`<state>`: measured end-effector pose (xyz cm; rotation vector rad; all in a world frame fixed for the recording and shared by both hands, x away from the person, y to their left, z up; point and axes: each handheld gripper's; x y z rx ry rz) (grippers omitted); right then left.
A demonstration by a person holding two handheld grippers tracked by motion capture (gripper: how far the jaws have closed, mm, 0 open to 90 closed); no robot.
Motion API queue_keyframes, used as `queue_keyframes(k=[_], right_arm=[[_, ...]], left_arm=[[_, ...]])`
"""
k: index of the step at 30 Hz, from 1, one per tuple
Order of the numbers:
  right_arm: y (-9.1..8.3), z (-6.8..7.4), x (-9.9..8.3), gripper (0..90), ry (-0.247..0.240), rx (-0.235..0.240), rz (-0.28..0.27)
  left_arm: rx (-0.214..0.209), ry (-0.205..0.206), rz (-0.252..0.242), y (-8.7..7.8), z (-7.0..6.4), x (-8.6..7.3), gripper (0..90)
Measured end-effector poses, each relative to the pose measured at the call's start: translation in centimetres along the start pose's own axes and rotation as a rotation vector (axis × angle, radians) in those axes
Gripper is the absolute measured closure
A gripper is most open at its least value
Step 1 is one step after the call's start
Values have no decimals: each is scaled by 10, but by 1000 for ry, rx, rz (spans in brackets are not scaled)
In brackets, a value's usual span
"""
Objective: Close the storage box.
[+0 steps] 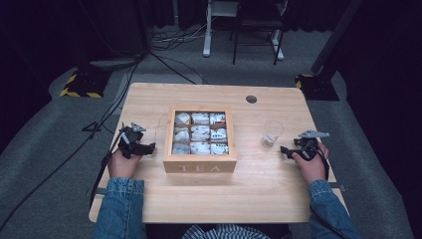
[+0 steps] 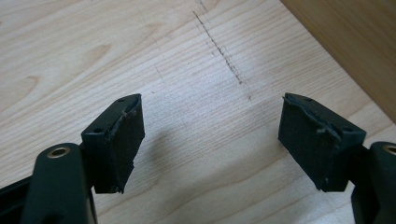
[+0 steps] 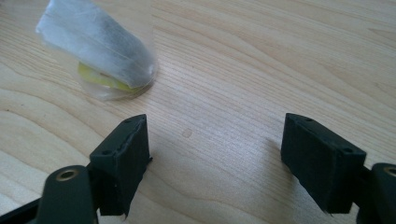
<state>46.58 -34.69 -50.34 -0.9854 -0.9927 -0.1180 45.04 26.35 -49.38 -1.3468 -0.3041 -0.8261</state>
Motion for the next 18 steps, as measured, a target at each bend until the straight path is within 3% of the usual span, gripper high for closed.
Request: queue_keyframes(k=[8, 18], right_arm=[[0, 0, 0, 239, -1, 0, 0], [0, 0, 0, 240, -1, -1, 1]], left_arm=[[-55, -52, -57, 9, 8, -8, 133], [-53, -58, -54, 9, 9, -9, 130]])
Point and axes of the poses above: each handheld gripper's, and its own axes: y roughly forward along the jaws, x roughly out of its top, z roughly to its left, and after that the axes turned 15 degrees about x, right-handed
